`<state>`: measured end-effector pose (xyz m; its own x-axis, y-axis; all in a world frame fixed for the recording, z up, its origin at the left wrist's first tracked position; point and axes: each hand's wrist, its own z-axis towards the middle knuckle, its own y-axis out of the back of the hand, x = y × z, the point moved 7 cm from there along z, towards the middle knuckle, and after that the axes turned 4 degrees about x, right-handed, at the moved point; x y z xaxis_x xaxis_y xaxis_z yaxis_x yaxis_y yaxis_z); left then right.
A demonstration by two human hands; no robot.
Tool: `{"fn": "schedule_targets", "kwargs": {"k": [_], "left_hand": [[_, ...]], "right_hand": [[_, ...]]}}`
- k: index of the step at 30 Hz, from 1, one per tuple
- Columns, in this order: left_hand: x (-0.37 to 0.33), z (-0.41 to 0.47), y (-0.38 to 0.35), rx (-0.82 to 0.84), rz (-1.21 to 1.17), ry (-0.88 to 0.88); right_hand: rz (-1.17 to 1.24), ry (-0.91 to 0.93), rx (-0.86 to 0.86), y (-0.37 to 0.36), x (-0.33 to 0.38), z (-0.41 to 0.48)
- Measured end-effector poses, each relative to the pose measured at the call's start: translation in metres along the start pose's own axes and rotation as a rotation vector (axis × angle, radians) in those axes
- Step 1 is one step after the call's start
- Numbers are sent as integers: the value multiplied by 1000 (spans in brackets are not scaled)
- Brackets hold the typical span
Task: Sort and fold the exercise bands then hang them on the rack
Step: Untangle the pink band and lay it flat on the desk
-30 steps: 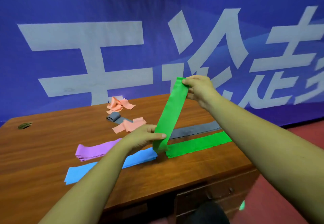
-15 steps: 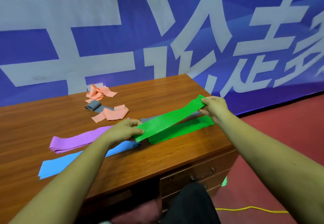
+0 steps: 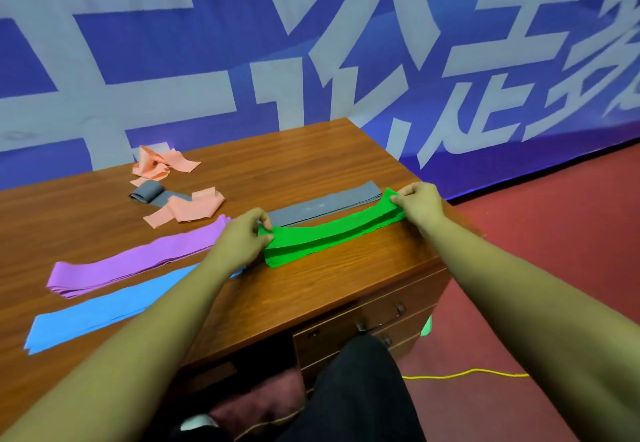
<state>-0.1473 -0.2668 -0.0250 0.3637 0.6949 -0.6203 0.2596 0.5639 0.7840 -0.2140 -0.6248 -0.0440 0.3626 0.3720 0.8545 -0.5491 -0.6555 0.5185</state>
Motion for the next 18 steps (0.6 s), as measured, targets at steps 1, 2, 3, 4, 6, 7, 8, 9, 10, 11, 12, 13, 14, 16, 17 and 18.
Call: {"fn": "schedule_targets", "kwargs": {"k": [1, 2, 3, 4, 6, 7, 8, 9, 10, 11, 12, 13, 14, 16, 17, 18], "left_hand": [[-1, 1, -5, 11, 25, 14], [0, 2, -9, 19, 52, 27], [-1, 2, -13, 24, 78, 33], [-1, 2, -17, 25, 104, 33], [-2, 3, -23, 6, 162, 7], [-3, 4, -24, -8, 184, -6], [-3, 6, -25, -23, 192, -11], [-4, 7, -24, -42, 187, -17], [-4, 9, -24, -58, 176, -17], [-4, 11, -23, -65, 170, -11], [-3, 12, -24, -58, 178, 2], [-2, 12, -27, -37, 204, 15], [0, 12, -32, -8, 238, 25], [3, 10, -39, 36, 297, 24], [4, 9, -40, 30, 317, 12], [3, 8, -39, 3, 349, -9]], "right_hand": [[1, 3, 0, -1, -1, 2], [3, 5, -3, -2, -2, 4], [-3, 12, -8, -3, -4, 7], [-13, 15, -9, -4, -7, 8], [-43, 31, -3, -7, -13, 9], [-65, 44, 0, -9, -16, 9], [-88, 56, 2, -11, -17, 10], [-101, 73, 2, -13, -17, 11], [-96, 83, -2, -14, -16, 12], [-80, 89, -12, -13, -15, 13], [-66, 90, -29, -11, -14, 14], [-63, 92, -44, -9, -14, 16], [-75, 98, -47, -8, -16, 16], [-124, 125, -34, -9, -20, 15], [-165, 151, -34, -11, -22, 13], [-216, 180, -40, -13, -23, 11]]}}
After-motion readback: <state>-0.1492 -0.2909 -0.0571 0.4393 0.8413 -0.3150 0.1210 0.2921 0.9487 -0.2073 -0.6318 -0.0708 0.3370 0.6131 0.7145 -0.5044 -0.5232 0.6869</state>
